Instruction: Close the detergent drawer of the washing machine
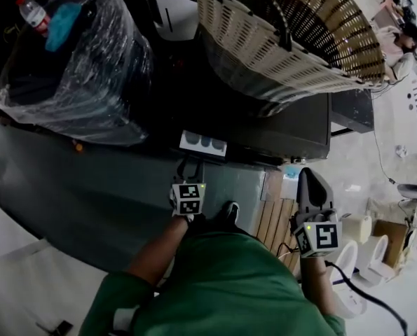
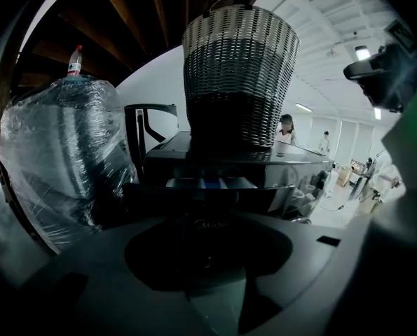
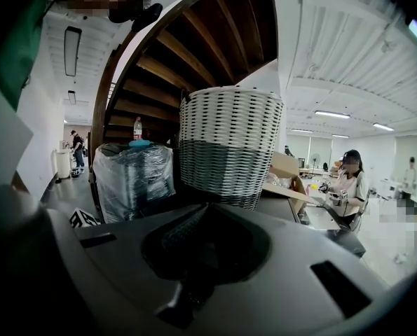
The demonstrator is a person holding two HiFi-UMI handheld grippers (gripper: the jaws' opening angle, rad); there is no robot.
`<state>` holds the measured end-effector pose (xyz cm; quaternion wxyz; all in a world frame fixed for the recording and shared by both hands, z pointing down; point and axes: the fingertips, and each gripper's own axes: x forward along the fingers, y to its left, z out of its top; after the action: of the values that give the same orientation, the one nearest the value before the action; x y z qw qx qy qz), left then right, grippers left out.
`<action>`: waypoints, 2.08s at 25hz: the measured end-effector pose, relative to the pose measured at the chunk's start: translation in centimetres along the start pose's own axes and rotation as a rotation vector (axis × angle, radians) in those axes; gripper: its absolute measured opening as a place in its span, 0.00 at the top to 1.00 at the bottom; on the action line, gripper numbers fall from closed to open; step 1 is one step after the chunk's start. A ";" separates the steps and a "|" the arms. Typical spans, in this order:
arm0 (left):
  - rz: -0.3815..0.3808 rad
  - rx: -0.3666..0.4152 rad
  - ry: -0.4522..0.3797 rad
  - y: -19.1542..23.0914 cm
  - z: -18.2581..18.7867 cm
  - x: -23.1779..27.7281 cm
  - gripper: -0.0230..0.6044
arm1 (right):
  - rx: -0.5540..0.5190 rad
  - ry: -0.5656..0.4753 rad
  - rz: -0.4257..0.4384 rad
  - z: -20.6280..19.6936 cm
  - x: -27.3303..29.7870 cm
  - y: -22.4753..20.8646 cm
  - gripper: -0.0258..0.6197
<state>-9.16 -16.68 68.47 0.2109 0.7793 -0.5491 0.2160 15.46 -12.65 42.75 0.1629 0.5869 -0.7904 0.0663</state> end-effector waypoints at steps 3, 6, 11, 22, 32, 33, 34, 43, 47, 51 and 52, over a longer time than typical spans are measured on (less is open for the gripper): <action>-0.005 0.005 -0.007 0.2 0.7 0.9 0.66 | -0.002 0.007 -0.002 -0.1 0.3 0.0 0.92; -0.009 0.007 -0.012 0.4 1.3 1.8 0.66 | -0.005 0.013 0.000 0.0 0.8 0.0 0.92; -0.011 0.006 -0.019 0.7 2.3 3.4 0.66 | -0.004 0.017 -0.004 0.3 1.6 -0.1 0.92; -0.009 0.007 -0.024 0.9 3.6 5.1 0.66 | 0.001 0.042 -0.002 -0.1 3.0 -0.6 0.92; -0.011 0.006 -0.020 0.9 3.6 5.3 0.65 | 0.011 0.041 0.009 0.0 4.3 -0.8 0.92; -0.010 0.006 -0.018 0.9 3.7 5.3 0.65 | 0.012 0.041 0.010 0.1 4.4 -0.8 0.92; -0.011 0.007 -0.018 0.9 3.7 5.3 0.65 | 0.012 0.041 0.011 0.0 4.5 -0.9 0.92; -0.012 0.013 -0.037 1.0 3.6 5.8 0.65 | 0.023 0.038 0.023 -0.2 5.1 -1.1 0.92; -0.013 0.008 -0.032 0.9 3.7 5.8 0.65 | 0.034 0.047 0.020 -0.2 5.4 -1.0 0.92; -0.010 0.005 -0.022 1.0 4.0 5.9 0.65 | 0.067 0.033 0.037 -0.1 5.5 -0.4 0.92; -0.009 0.004 -0.022 1.0 4.1 5.9 0.64 | 0.071 0.030 0.041 -0.1 5.4 -0.4 0.92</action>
<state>-7.85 -23.84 68.60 0.2045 0.7844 -0.5475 0.2075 14.42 -17.64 44.63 0.1522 0.5748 -0.7969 0.1064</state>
